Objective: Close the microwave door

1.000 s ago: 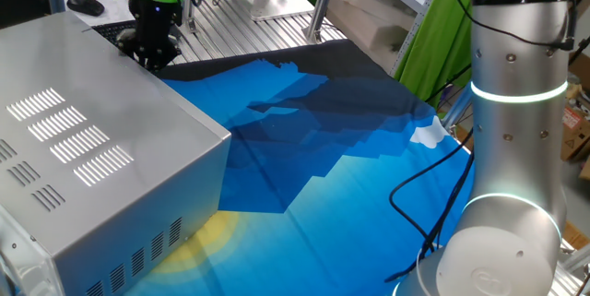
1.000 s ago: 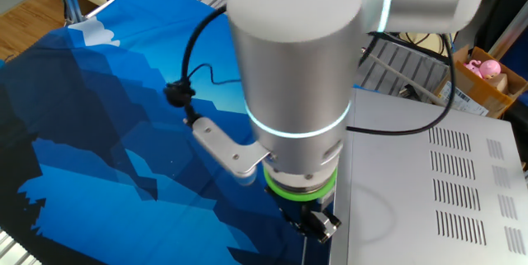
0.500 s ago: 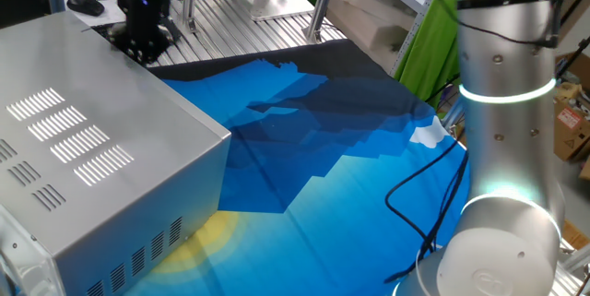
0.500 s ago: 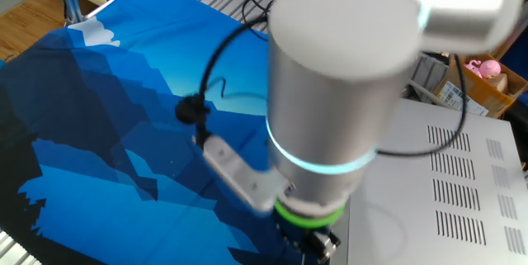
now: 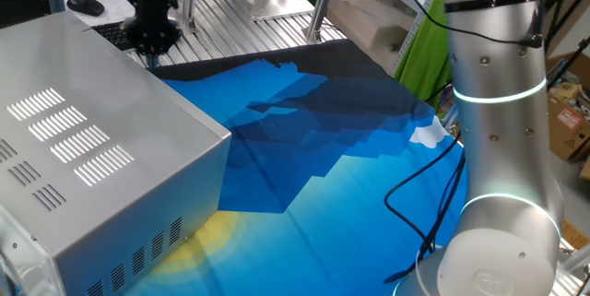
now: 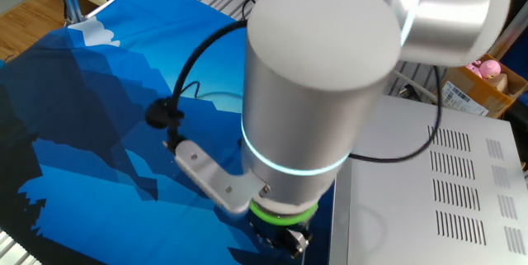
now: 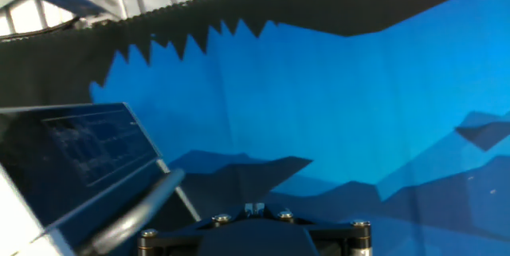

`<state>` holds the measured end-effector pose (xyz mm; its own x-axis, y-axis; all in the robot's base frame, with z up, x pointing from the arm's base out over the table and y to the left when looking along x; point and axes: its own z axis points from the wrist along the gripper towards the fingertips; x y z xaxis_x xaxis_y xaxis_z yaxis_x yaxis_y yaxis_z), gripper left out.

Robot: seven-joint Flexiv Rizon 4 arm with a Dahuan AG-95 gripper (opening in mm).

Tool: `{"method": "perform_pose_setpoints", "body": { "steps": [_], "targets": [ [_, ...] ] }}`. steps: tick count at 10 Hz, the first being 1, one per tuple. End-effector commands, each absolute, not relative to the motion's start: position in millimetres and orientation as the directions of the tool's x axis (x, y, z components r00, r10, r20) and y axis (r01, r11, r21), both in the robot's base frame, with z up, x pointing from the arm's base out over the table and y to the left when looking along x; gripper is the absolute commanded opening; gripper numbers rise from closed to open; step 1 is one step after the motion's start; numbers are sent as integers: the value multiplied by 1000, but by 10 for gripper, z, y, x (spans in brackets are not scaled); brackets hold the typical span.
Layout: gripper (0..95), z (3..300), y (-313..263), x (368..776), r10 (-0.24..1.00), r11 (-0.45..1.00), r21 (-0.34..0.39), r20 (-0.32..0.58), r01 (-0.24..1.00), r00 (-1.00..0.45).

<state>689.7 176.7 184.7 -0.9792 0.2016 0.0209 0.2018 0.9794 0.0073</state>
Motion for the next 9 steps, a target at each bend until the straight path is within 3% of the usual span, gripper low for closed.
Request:
{"method": "perform_pose_setpoints", "body": {
  "steps": [1, 9],
  "targets": [
    [0, 1835, 1417, 6706, 158, 987, 36, 13, 158, -987],
    [0, 1802, 1187, 6334, 242, 969, 45, 20, 243, -970]
  ]
}}
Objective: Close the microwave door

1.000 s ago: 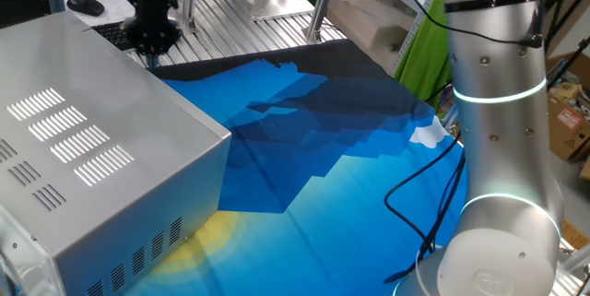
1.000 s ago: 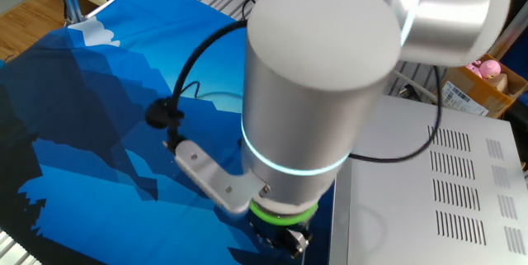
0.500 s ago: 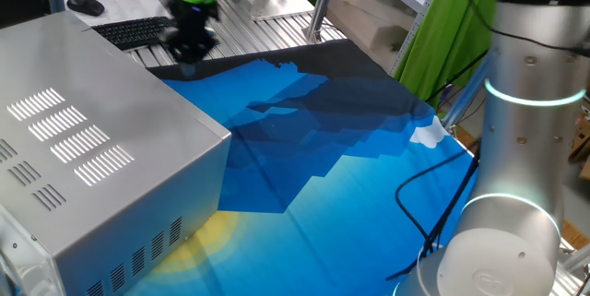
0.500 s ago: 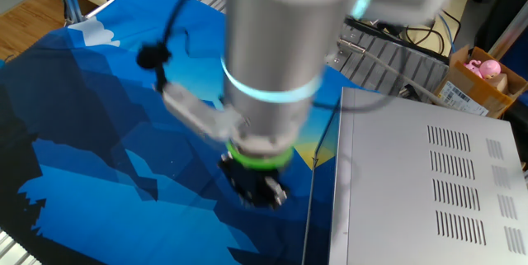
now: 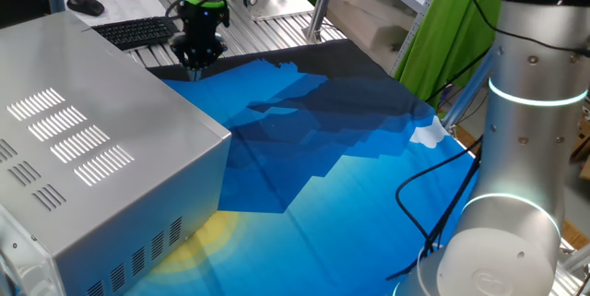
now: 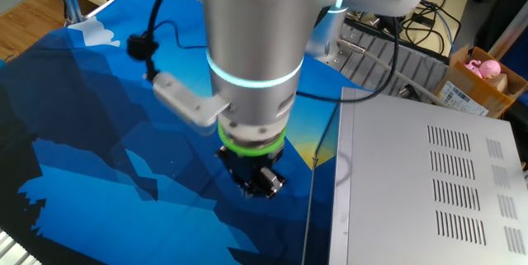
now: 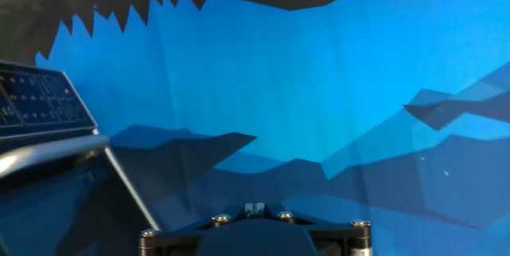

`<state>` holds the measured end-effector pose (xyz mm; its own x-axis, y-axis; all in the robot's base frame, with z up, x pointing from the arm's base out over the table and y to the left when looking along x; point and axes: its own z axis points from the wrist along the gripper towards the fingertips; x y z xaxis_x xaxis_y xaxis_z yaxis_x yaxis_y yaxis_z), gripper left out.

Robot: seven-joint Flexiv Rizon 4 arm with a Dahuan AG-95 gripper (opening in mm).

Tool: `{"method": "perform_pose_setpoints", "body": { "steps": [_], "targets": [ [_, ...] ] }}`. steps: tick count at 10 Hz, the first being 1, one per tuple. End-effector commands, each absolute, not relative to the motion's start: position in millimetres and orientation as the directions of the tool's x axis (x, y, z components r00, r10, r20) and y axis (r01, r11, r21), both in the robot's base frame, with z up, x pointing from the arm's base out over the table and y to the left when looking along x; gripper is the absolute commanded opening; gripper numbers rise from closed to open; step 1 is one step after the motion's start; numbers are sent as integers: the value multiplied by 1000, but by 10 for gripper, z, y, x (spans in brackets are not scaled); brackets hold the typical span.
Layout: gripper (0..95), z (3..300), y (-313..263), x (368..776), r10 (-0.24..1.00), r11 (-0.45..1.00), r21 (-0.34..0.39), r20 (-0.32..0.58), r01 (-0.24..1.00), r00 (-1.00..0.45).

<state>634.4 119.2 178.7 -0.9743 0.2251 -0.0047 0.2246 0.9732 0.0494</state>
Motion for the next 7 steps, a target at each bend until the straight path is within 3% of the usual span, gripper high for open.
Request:
{"method": "perform_pose_setpoints", "body": {
  "steps": [1, 7],
  "targets": [
    [0, 1797, 1191, 6335, 245, 968, 46, 36, 247, -969],
    [0, 1772, 1196, 6337, 240, 969, 41, 51, 242, -969]
  ]
}}
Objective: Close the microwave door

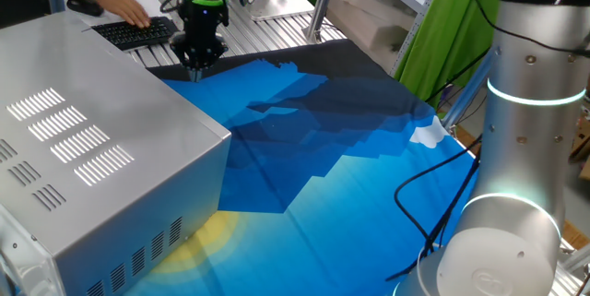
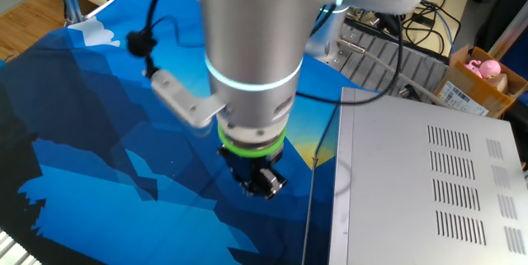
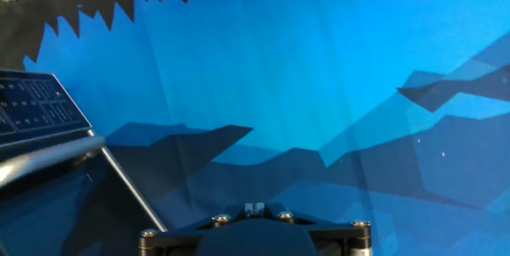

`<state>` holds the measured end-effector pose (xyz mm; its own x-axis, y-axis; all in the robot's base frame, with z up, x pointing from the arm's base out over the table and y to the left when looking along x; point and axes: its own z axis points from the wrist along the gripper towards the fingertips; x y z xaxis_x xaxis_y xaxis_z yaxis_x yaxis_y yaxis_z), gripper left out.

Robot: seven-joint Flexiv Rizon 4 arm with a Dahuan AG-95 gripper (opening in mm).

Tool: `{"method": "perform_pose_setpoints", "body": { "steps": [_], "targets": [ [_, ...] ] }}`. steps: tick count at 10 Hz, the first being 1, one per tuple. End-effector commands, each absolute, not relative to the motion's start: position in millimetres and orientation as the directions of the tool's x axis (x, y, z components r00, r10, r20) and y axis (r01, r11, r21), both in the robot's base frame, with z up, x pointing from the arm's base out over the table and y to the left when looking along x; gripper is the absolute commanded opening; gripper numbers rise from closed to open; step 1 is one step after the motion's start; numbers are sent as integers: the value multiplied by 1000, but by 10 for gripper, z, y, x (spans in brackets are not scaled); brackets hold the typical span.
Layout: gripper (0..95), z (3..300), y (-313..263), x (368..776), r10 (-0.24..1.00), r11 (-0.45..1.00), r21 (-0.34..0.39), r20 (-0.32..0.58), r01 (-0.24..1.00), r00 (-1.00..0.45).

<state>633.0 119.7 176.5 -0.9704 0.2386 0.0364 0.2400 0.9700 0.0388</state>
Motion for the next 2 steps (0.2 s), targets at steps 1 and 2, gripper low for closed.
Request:
{"method": "perform_pose_setpoints", "body": {
  "steps": [1, 2],
  "targets": [
    [0, 1762, 1199, 6335, 241, 969, 40, 50, 243, -969],
    [0, 1754, 1202, 6332, 241, 969, 40, 51, 243, -969]
  ]
}}
